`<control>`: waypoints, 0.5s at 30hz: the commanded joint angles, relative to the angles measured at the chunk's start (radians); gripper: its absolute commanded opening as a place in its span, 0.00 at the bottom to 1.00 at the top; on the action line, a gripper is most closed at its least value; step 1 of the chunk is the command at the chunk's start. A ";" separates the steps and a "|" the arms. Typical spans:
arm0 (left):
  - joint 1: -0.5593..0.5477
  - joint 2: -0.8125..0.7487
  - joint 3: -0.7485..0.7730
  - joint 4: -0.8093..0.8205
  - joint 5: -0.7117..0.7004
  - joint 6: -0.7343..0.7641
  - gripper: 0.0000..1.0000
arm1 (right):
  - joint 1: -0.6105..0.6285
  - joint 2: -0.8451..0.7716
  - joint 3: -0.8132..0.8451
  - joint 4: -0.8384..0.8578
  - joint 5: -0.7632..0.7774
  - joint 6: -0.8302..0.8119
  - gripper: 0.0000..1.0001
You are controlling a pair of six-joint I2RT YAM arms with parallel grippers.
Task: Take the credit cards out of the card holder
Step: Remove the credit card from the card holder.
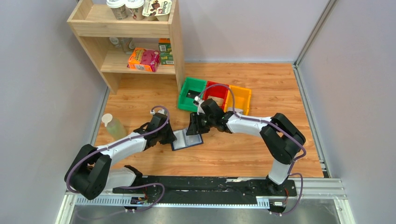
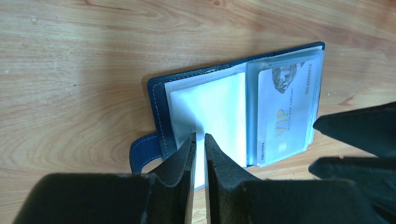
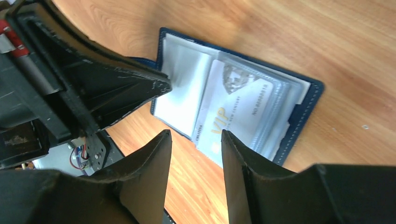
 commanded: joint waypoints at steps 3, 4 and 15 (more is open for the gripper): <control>0.006 -0.076 -0.017 -0.029 -0.021 0.012 0.18 | -0.012 0.060 0.038 -0.015 0.014 -0.024 0.44; 0.006 -0.085 -0.018 -0.028 -0.016 0.011 0.18 | -0.010 0.068 0.034 -0.014 0.019 -0.022 0.43; 0.006 -0.111 0.130 -0.011 0.120 -0.012 0.20 | -0.013 0.082 -0.014 -0.009 0.046 -0.021 0.39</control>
